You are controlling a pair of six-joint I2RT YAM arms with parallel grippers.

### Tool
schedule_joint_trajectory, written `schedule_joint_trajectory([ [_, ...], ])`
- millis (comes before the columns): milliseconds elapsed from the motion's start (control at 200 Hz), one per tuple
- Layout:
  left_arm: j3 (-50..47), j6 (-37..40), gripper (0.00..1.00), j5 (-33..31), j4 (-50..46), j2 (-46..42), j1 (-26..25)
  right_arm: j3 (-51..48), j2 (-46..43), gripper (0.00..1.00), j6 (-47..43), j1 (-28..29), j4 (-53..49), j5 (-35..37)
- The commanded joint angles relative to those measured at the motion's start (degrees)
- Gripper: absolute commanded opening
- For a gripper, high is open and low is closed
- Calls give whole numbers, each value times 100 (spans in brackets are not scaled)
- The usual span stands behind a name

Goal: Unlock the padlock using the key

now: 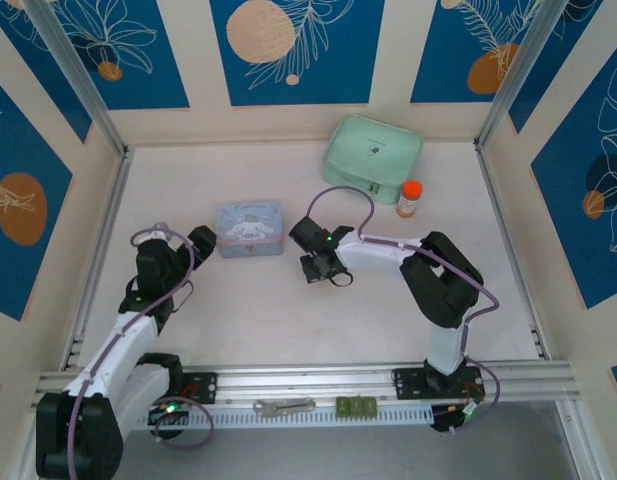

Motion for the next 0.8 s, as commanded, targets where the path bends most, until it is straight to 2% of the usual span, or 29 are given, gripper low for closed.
schedule_joint_trajectory([
  [0, -36, 241, 100, -235, -217, -115, 39, 81, -235, 31, 41, 0, 220, -245],
  [135, 191, 739, 100, -545, -425, -105, 57, -115, -813, 71, -91, -108, 504, -183],
  [170, 288, 945, 100, -672, -500, -86, 58, -170, -988, 77, -126, -205, 550, -158],
  [380, 676, 2006, 100, -1591, -382, 239, 76, -747, -2137, 79, -541, -1284, 1146, -45],
  [520, 795, 2670, 100, -1949, -41, 643, 76, -1221, -2692, 79, -825, -2297, 1582, 248],
  [595, 927, 3053, 100, -2178, -30, 884, 78, -1506, -2949, 79, -819, -2925, 1788, 88],
  [695, 971, 3516, 100, -2442, 152, 1148, 76, -2136, -3309, 79, -817, -3742, 2522, -358],
  [790, 654, 3785, 100, -2589, 928, 1276, 76, -2910, -3583, 79, -1132, -4126, 3610, -308],
])
